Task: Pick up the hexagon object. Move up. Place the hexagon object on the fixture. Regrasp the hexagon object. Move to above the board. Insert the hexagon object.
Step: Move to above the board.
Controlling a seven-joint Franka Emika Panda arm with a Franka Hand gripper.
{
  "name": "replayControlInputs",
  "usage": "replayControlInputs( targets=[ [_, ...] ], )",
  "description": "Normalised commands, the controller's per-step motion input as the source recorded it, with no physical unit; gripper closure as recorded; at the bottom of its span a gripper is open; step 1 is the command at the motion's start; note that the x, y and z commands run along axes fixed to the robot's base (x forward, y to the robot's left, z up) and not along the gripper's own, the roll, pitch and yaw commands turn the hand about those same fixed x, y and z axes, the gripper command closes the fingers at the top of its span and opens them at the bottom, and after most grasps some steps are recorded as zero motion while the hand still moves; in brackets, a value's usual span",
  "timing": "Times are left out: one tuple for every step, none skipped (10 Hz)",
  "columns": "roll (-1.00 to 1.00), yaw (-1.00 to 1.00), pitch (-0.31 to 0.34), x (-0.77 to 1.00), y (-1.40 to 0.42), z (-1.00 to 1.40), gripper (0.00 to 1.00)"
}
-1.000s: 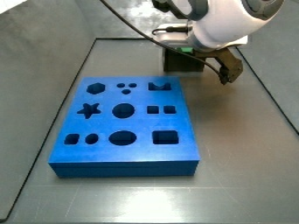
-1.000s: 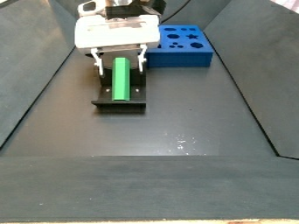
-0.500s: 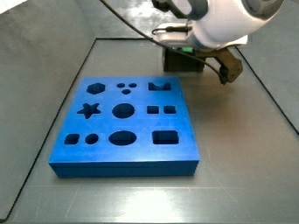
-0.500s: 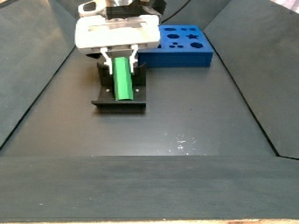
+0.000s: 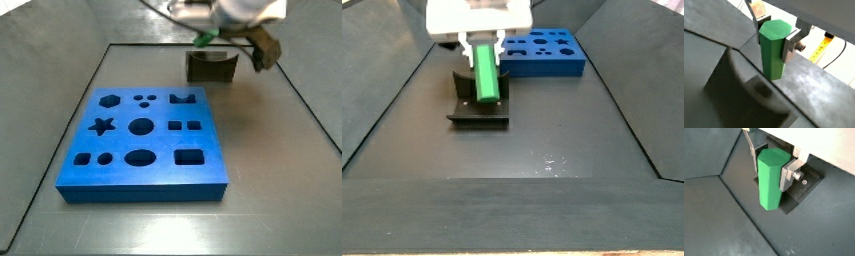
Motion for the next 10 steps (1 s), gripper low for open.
replayControlInputs(
  targets=[
    [-0.14, -0.10, -0.112, -0.20, 0.09, 1.00, 1.00],
    [-0.14, -0.11, -0.100, -0.19, 0.09, 1.00, 1.00],
    [-0.14, -0.12, -0.071, -0.19, 0.09, 1.00, 1.00],
    [-0.13, -0.12, -0.047, -0.19, 0.09, 1.00, 1.00],
    [-0.13, -0.11, -0.018, -0.19, 0.09, 1.00, 1.00],
    [-0.12, -0.10, 0.003, -0.19, 0.09, 1.00, 1.00],
    [-0.11, -0.08, 0.028, -0.18, 0.08, 1.00, 1.00],
    [-0.10, -0.07, 0.041, -0.18, 0.08, 1.00, 1.00],
    [-0.08, -0.05, 0.070, -0.17, 0.08, 1.00, 1.00],
    [-0.08, -0.03, 0.081, -0.17, 0.08, 1.00, 1.00]
  ],
)
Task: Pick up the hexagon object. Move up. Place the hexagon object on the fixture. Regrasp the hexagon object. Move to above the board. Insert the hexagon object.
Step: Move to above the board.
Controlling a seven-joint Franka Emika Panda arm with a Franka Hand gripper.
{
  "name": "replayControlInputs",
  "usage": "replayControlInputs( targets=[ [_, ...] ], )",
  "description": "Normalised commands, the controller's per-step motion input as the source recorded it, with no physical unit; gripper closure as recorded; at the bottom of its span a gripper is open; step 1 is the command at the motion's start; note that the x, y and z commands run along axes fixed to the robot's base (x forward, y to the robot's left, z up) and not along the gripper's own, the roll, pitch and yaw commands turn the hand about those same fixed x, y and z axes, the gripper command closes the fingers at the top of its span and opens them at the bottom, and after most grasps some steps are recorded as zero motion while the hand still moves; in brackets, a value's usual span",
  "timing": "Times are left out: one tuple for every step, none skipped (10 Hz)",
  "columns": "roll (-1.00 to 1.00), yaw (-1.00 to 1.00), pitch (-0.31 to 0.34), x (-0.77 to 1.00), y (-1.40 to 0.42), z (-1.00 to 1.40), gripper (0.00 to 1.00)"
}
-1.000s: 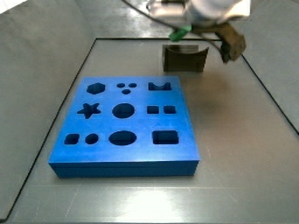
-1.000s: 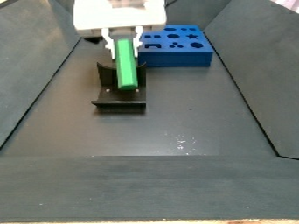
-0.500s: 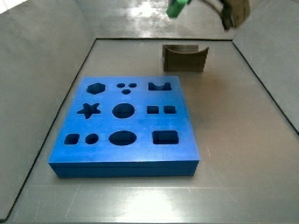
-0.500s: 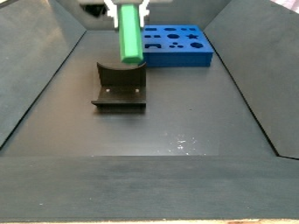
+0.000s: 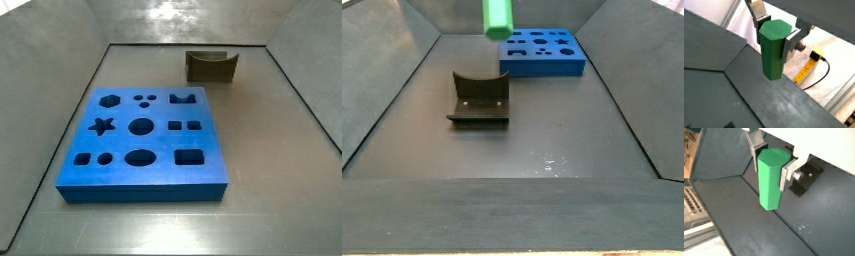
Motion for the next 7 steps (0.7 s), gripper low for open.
replayControlInputs(
  targets=[
    [-0.07, -0.01, 0.098, -0.16, 0.07, 1.00, 1.00],
    [-0.06, 0.00, 0.107, -0.16, 0.07, 1.00, 1.00],
    [-0.06, 0.03, 0.098, -0.15, 0.06, 1.00, 1.00],
    [-0.06, 0.04, 0.093, -0.14, 0.06, 1.00, 1.00],
    [-0.06, 0.05, 0.086, -0.13, 0.05, 1.00, 1.00],
    [-0.07, 0.06, 0.081, -0.11, 0.04, 1.00, 1.00],
    [-0.06, 0.06, 0.083, -0.08, 0.03, 0.90, 1.00]
  ],
)
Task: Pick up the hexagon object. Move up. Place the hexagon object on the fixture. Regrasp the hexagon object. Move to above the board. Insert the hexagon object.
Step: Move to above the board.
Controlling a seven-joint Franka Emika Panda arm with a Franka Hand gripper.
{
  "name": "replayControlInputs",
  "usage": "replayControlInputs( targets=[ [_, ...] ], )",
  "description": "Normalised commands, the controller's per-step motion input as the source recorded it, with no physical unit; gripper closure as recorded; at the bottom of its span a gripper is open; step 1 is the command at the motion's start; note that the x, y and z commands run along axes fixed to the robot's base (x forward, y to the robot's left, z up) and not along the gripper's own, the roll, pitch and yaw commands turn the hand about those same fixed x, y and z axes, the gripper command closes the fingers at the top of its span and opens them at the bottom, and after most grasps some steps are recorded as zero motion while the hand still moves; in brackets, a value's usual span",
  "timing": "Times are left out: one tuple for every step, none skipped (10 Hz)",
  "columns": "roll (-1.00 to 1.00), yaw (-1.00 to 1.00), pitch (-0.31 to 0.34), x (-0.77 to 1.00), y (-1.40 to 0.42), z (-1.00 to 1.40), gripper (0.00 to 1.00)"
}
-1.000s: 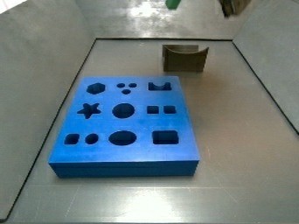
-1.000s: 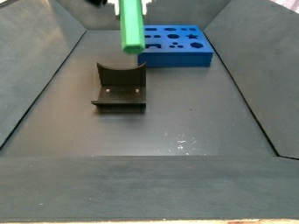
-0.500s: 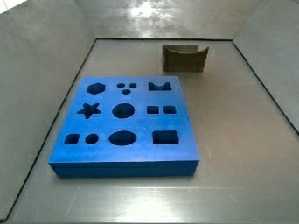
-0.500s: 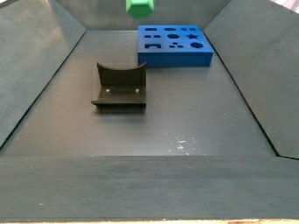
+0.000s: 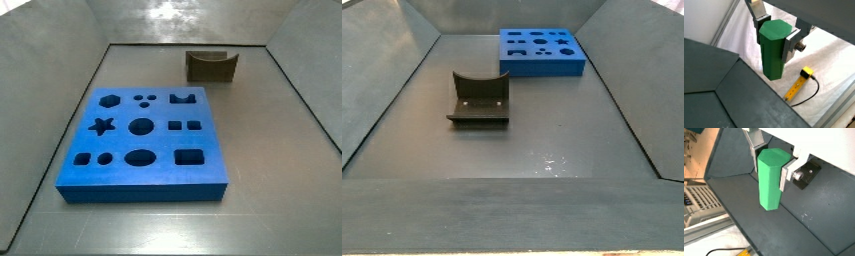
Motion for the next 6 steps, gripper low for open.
replayControlInputs(
  targets=[
    [-0.06, 0.06, 0.088, -0.04, 0.02, 0.73, 1.00],
    [-0.06, 0.07, 0.101, 0.00, 0.00, 0.52, 1.00],
    [-0.06, 0.07, 0.106, 0.01, 0.00, 0.41, 1.00],
    [-0.06, 0.07, 0.116, 0.02, -0.02, 0.20, 1.00],
    [-1.00, -0.10, -0.005, -0.18, -1.00, -0.22, 1.00],
    [-1.00, -0.10, -0.013, -0.18, -1.00, -0.22, 1.00]
  ],
)
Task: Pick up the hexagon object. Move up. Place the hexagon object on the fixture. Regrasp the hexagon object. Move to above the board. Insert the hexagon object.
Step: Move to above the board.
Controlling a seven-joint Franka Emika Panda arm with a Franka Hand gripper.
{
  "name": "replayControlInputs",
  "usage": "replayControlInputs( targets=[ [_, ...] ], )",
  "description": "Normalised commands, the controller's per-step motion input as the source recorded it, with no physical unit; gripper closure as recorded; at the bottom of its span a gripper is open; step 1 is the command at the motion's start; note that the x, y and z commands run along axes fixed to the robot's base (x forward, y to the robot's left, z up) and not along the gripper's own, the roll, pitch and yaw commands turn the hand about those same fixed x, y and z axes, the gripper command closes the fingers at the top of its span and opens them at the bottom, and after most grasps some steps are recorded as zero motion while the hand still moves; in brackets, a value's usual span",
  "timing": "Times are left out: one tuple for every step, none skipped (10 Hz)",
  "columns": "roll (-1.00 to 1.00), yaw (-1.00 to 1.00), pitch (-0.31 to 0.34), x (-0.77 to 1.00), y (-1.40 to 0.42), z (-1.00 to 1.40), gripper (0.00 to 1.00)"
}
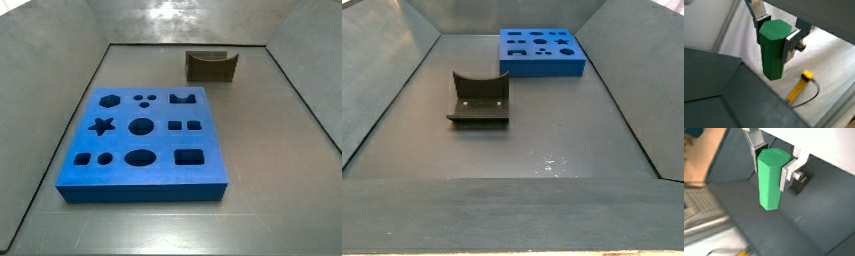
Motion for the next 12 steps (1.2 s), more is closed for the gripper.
replayControlInputs(
  targets=[
    [-1.00, -0.10, -0.017, -0.18, -1.00, -0.22, 1.00],
    [-1.00, -0.10, -0.015, -0.19, -1.00, -0.23, 1.00],
    [-1.00, -0.10, -0.015, -0.19, -1.00, -0.23, 1.00],
    [-1.00, -0.10, -0.010, -0.20, -1.00, -0.23, 1.00],
    [-1.00, -0.11, -0.008, -0.21, -1.00, -0.22, 1.00],
    [-1.00, -0.10, -0.009, -0.22, -1.00, -0.22, 1.00],
    [-1.00, -0.10, -0.008, -0.24, -1.00, -0.23, 1.00],
    [-1.00, -0.10, -0.015, -0.25, -1.00, -0.23, 1.00],
    [-0.91, -0.08, -0.021, -0.25, -0.95, -0.22, 1.00],
    [-0.60, -0.05, -0.031, -0.17, -0.55, -0.13, 1.00],
    [-0.41, -0.03, -0.034, -0.12, -0.32, -0.07, 1.00],
    [-0.26, -0.02, -0.033, -0.08, -0.14, -0.03, 1.00]
  ],
)
